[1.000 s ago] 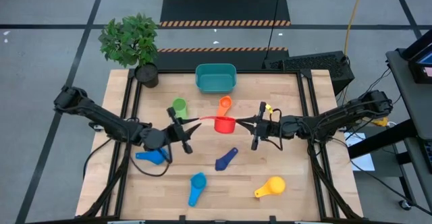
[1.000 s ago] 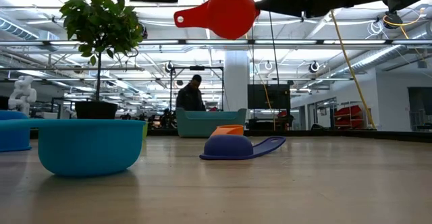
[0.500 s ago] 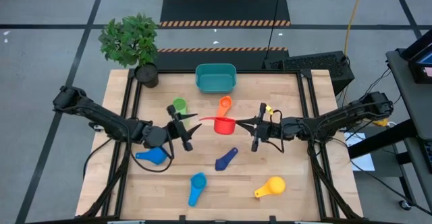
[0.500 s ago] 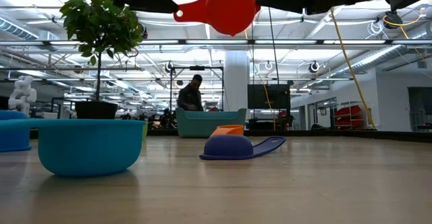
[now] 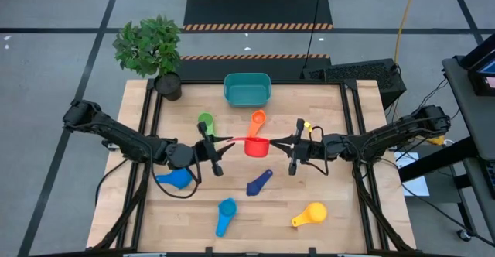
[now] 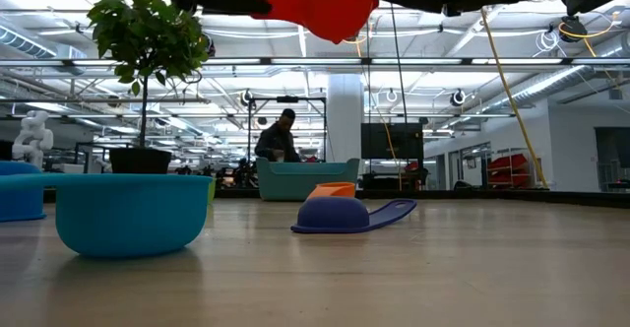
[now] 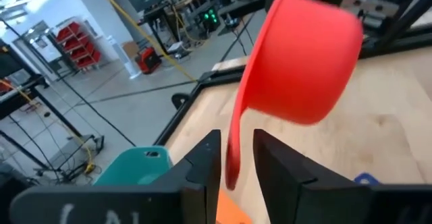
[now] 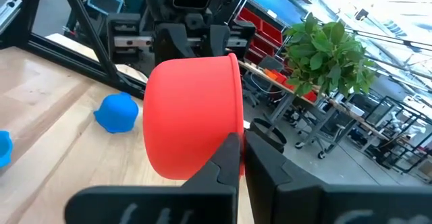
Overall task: Nest measuring cups in basket
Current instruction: Put the red measuring cup into the blue bin
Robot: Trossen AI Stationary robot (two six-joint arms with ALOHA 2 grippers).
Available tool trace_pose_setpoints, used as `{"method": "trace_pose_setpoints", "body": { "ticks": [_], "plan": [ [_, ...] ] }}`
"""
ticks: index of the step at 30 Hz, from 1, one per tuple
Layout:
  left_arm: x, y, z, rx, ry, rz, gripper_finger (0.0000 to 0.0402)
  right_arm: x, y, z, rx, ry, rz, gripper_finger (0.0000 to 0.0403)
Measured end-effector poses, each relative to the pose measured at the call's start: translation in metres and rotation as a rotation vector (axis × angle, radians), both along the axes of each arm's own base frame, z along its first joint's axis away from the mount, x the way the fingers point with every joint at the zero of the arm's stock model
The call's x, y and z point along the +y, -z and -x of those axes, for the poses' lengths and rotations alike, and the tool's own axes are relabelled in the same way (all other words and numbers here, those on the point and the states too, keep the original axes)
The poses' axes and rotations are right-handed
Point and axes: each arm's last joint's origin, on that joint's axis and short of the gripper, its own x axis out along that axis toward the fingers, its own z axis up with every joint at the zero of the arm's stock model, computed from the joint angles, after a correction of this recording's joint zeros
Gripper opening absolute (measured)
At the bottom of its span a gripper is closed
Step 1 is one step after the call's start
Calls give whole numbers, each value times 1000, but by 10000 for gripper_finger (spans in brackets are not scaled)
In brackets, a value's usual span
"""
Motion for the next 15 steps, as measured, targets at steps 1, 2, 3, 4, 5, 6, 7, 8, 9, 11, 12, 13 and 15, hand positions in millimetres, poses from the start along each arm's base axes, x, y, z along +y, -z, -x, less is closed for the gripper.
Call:
{"method": "trace_pose_setpoints", "body": {
  "ticks": [1, 2, 3, 4, 5, 6, 7, 8, 9, 11, 12, 13, 15],
  "plan": [
    [-1, 0, 0, -2, 4, -3, 89, 0, 0, 0, 0, 0, 0, 0],
    [-1, -1, 0, -2, 5, -7, 88, 0, 0, 0, 0, 0, 0, 0],
    [-1, 0, 0, 0, 8, -8, 88, 0, 0, 0, 0, 0, 0, 0],
    [-1, 0, 0, 0, 8, -10, 88, 0, 0, 0, 0, 0, 0, 0],
    [-1, -1, 0, 0, 6, -11, 88, 0, 0, 0, 0, 0, 0, 0],
    [-1, -1, 0, 1, 7, -13, 88, 0, 0, 0, 0, 0, 0, 0],
    [-1, 0, 0, 4, 7, -19, 88, 0, 0, 0, -1, 0, 0, 0],
    [-1, 0, 0, 7, 8, -23, 88, 0, 0, 0, -2, 0, 0, 0],
    [-1, 0, 0, 10, 8, -25, 87, 0, -1, 0, -6, 0, -1, 0],
    [-1, 0, 0, 13, 0, -32, 77, 0, -1, 0, -8, 0, -3, 0],
    [-1, 0, 1, 17, -7, -40, 67, 0, -1, 0, -8, 0, -2, 0],
    [0, 0, 1, 20, -12, -45, 53, 0, -1, 0, -8, 0, -2, 0],
    [0, 0, 1, 24, -14, -55, 20, 0, -1, 0, -7, 1, -2, 0]
  ]
}}
